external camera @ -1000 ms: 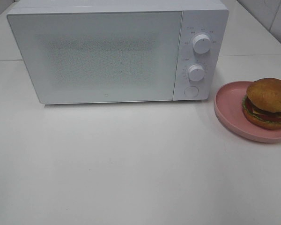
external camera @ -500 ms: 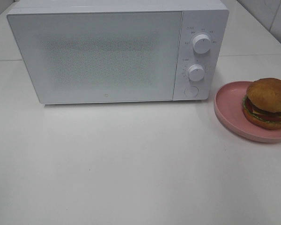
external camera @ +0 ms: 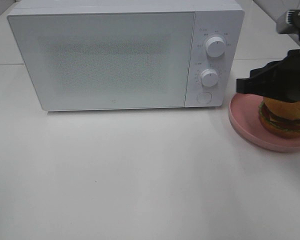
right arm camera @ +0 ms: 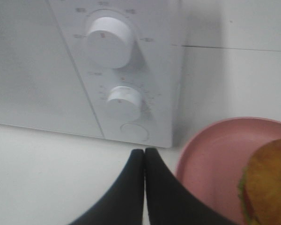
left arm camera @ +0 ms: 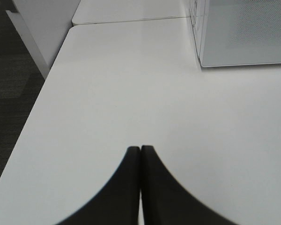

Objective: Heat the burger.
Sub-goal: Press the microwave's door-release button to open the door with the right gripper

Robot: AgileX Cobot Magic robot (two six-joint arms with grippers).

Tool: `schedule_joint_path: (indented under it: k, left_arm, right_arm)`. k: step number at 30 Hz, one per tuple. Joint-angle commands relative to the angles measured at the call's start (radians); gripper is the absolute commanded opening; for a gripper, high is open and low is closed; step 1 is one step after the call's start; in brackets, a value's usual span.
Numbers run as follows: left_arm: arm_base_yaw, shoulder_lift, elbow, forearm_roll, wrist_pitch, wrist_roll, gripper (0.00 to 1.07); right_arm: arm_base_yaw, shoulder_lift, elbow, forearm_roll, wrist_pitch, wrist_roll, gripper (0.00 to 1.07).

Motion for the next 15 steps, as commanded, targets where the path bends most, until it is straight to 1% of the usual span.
schedule_joint_path:
  k: [1, 2, 4, 5, 6, 8, 11, 13, 14, 15]
  left_arm:
    - [-0.003, -0.022, 0.001, -0.004, -0.013, 0.000, 0.00]
    - [-0.003, -0.022, 0.001, -0.004, -0.013, 0.000, 0.00]
    - [-0.003, -0.022, 0.001, -0.004, -0.013, 0.000, 0.00]
    - [-0.003, -0.022, 0.001, -0.004, -0.013, 0.000, 0.00]
    - [-0.003, -0.022, 0.001, -0.004, -0.013, 0.000, 0.00]
    - [-0.003, -0.022, 0.001, -0.004, -0.013, 0.000, 0.00]
    - [-0.003, -0.022, 0.001, -0.004, -0.013, 0.000, 0.00]
    - [-0.003, -0.022, 0.001, -0.004, -0.013, 0.000, 0.00]
    - [-0.003, -0.022, 0.001, -0.004, -0.013, 0.000, 0.00]
    - [-0.003, -0.022, 0.001, -0.004, -0.013, 0.000, 0.00]
  right_arm:
    - [0.047, 0.033, -0.006, 0.000, -0.064, 0.000, 0.00]
    - [0.076, 0.063, -0.006, 0.000, -0.100, 0.007, 0.00]
    - [0.087, 0.081, -0.006, 0.000, -0.117, 0.007, 0.00]
    - [0.109, 0.117, -0.006, 0.000, -0.152, 0.007, 0.00]
    - [0.109, 0.117, -0.006, 0.000, -0.152, 0.007, 0.00]
    - [0.123, 0.182, -0.006, 0.000, -0.216, 0.052, 0.00]
    - [0.123, 0.200, -0.006, 0.000, -0.234, 0.090, 0.00]
    - [0.123, 0.264, -0.006, 0.000, -0.312, 0.278, 0.00]
    - [0.123, 0.264, -0.006, 0.000, -0.312, 0.278, 0.00]
    - [0.123, 0.281, -0.006, 0.000, -0.334, 0.329, 0.00]
